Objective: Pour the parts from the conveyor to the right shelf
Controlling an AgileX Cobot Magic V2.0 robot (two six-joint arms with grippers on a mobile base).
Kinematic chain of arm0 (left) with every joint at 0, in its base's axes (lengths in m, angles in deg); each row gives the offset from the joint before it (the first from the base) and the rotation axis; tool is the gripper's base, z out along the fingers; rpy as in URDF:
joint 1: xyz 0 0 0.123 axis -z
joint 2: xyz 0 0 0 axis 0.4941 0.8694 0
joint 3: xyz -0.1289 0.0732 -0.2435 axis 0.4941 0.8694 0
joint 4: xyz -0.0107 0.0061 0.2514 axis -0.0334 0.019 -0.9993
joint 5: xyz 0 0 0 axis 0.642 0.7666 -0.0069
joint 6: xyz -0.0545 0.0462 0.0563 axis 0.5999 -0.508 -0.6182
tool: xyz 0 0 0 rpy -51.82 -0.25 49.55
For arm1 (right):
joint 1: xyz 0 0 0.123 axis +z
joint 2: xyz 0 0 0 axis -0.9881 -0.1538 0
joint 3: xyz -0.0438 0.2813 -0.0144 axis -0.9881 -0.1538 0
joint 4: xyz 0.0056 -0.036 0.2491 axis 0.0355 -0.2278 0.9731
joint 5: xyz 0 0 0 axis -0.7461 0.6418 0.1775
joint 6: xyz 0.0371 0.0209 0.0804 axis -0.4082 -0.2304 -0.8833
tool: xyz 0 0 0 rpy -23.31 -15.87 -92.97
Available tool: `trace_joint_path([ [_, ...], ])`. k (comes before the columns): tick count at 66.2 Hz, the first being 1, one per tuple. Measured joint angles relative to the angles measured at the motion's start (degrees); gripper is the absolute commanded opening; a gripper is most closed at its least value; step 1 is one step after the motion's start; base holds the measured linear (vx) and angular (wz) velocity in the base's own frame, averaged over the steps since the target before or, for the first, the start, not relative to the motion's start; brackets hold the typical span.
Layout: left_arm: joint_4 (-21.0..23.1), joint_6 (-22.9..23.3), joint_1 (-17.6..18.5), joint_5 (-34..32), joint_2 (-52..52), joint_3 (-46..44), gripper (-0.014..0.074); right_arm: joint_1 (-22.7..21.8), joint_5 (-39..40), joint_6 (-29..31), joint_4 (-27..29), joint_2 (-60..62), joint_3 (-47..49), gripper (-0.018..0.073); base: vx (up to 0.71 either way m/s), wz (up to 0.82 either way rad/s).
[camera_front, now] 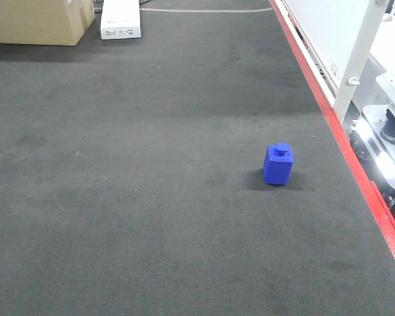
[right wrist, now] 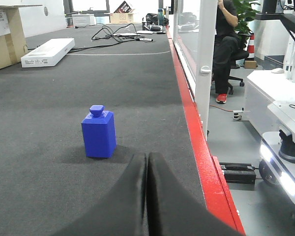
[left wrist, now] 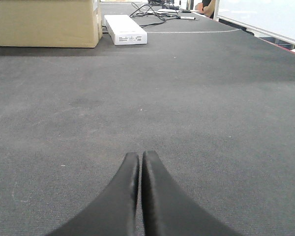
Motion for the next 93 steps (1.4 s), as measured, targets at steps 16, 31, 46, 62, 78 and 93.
trace_joint_path([
  [16,0.0,0.0,0.0,0.0,0.0,0.0,-0.0006,0.0,0.0,0.0,0.0,0.0,0.0,-0.0008,0.0,0.0],
  [31,0.0,0.0,0.0,0.0,0.0,0.0,-0.0006,0.0,1.1,0.0,0.0,0.0,0.0,-0.0008,0.0,0.0],
  [46,0.0,0.0,0.0,0.0,0.0,0.0,-0.0006,0.0,13.7,0.0,0.0,0.0,0.0,-0.0006,0.0,0.0],
  [62,0.0,0.0,0.0,0.0,0.0,0.0,-0.0006,0.0,18.5,2.0,-2.6,-0.8,9.3,-0.0005,0.0,0.0],
  [78,0.0,0.0,0.0,0.0,0.0,0.0,-0.0006,0.0,4.3,2.4,-4.0,-19.0,31.1,0.0,0.0,0.0],
  [93,0.0,0.0,0.0,0.0,0.0,0.0,-0.0006,0.0,-4.8,2.4,1.6,-43.8,44.1,0.0195,0.0,0.0],
])
